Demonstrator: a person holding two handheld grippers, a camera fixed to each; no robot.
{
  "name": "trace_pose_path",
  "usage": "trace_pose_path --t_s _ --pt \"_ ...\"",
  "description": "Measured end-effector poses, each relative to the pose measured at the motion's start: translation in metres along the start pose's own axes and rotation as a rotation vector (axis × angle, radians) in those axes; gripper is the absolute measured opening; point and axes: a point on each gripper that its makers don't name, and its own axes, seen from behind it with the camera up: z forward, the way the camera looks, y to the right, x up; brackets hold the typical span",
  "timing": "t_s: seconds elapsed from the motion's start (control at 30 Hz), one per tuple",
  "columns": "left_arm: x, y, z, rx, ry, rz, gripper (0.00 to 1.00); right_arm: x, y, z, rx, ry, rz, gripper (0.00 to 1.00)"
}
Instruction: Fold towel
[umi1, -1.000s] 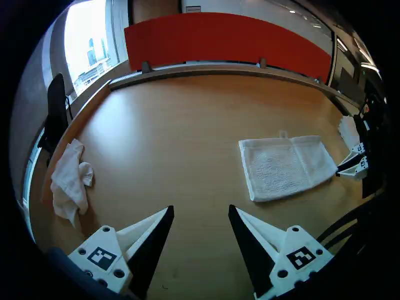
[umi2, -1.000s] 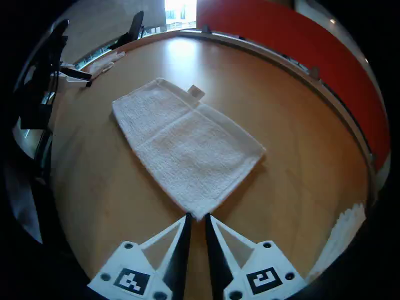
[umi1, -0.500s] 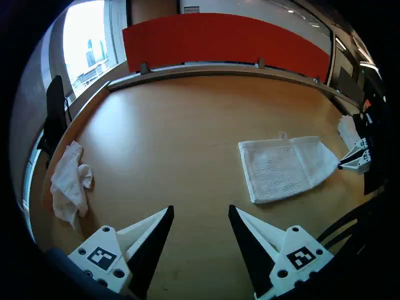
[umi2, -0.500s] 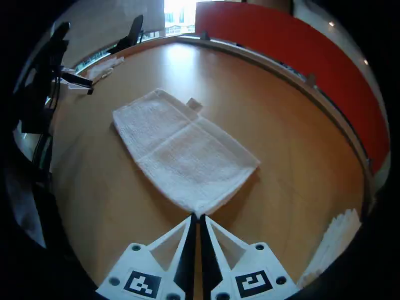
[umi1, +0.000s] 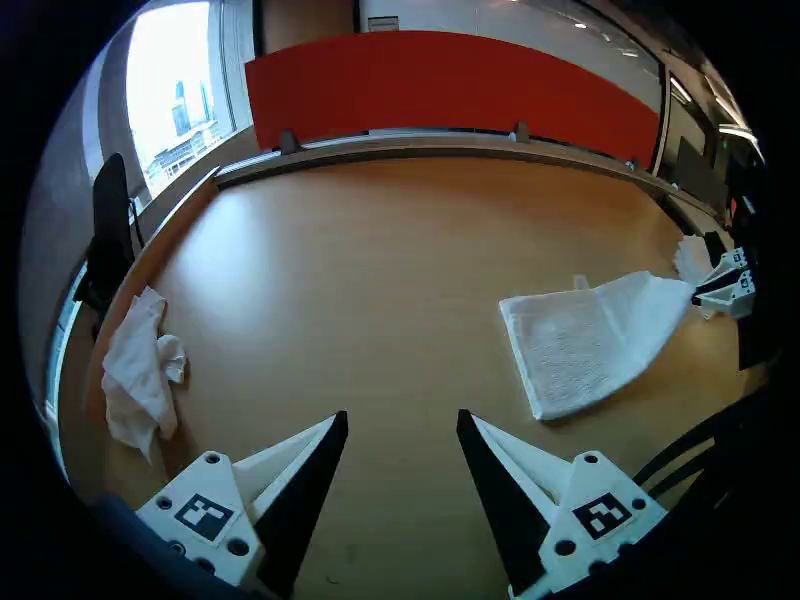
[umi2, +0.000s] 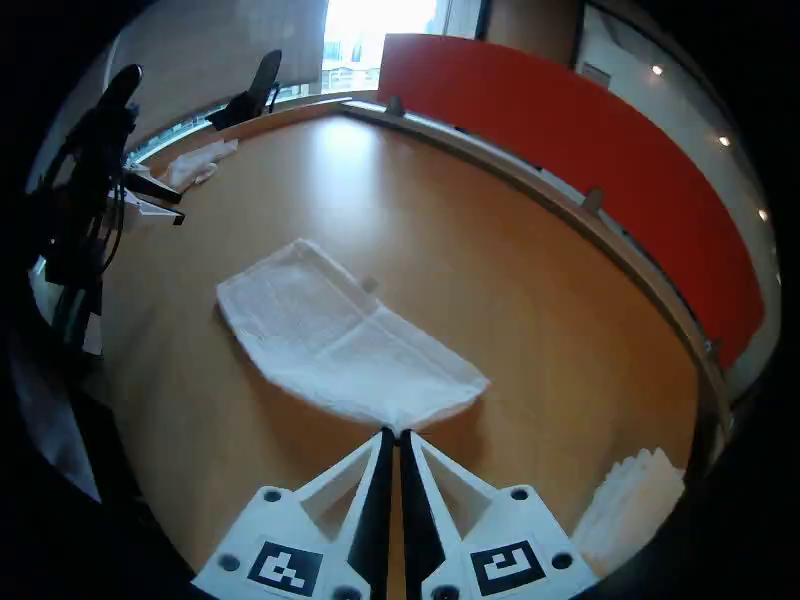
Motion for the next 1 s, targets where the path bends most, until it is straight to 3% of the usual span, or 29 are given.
trace_pose_path --t_s 0.47,1.0 --pt "0.005 0.006 -0.001 -0.012 0.011 0.002 0.80 0.016 0.027 -0.039 -0.058 0.044 -0.021 0.05" --pt "0.007 0.003 -0.004 -0.012 0.020 -0.002 0.80 0.038 0.005 -0.029 -0.017 0.079 -0.053 0.05"
